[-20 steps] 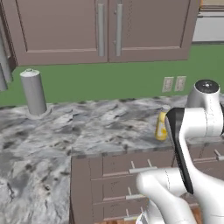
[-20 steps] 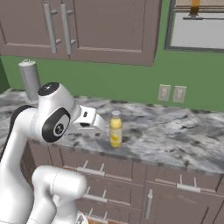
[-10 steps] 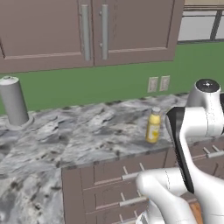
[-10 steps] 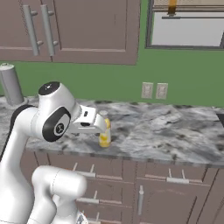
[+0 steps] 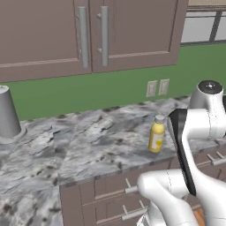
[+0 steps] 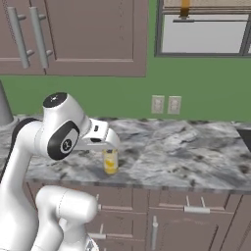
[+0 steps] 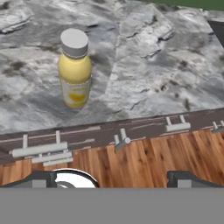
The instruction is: There is a wine glass and glass cup on the dining counter. Place the wine bottle next to the wine glass and the juice bottle next to the glass cup.
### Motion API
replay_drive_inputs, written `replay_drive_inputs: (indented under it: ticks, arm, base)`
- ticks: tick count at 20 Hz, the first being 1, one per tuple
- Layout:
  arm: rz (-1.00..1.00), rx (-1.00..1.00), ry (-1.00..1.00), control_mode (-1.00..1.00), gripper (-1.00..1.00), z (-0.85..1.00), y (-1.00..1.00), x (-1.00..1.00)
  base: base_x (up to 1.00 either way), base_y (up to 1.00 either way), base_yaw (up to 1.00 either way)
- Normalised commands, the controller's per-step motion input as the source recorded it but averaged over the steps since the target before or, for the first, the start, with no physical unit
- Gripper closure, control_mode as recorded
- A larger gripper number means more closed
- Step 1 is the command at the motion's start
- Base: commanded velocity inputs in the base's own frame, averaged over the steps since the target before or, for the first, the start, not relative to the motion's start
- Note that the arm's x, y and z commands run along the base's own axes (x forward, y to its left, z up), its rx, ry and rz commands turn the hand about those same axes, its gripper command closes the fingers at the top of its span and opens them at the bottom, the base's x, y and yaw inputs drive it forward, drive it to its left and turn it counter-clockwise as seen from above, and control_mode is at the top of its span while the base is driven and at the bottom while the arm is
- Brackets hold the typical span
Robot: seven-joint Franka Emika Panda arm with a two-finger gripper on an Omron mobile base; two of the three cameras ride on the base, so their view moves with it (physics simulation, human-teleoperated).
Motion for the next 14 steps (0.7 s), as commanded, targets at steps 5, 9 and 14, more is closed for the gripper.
replay_drive_inputs:
  ticks: [5, 9, 14]
  arm:
    - [0.0, 0.0, 0.0, 1.0, -1.0, 0.0, 0.0, 0.0]
    - [0.0, 0.0, 0.0, 1.0, -1.0, 0.0, 0.0, 0.0]
    - [0.0, 0.0, 0.0, 1.0, -1.0, 0.0, 0.0, 0.0]
  base:
    - [0.35, 0.23, -0.08]
    - [0.32, 0.26, -0.07]
    - [0.07, 0.09, -0.01]
